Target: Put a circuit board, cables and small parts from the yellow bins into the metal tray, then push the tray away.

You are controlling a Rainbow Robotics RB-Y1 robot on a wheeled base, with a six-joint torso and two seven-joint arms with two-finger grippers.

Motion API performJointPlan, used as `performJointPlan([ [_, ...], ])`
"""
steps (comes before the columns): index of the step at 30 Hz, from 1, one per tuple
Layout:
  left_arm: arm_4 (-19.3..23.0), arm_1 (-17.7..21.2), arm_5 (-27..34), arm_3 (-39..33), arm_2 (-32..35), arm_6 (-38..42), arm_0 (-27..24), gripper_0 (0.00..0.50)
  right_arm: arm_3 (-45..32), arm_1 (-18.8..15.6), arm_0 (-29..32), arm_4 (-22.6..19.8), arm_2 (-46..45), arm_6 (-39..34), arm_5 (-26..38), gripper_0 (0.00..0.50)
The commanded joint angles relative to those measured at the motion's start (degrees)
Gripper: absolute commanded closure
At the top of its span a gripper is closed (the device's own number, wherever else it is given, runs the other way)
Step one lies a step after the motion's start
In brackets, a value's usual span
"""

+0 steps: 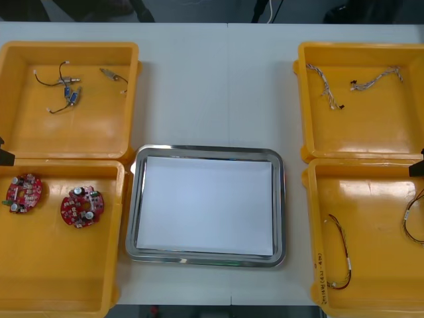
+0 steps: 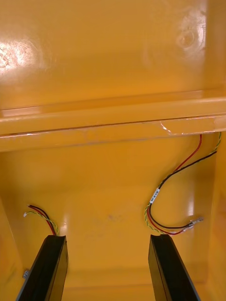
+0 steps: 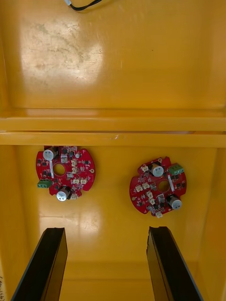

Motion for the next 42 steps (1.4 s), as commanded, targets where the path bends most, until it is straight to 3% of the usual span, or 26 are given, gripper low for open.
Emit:
performJointPlan([
  [1, 0.44, -0.39, 0.36, -1.61, 0.54, -4.66, 0.84, 0.000, -1.03, -2.39, 0.77, -0.10, -1.83, 0.03, 0.15, 0.000],
  [42, 0.44, -0.39, 0.36, -1.61, 0.54, -4.66, 0.84, 0.000, -1.03, -2.39, 0.77, -0.10, -1.83, 0.03, 0.15, 0.000],
])
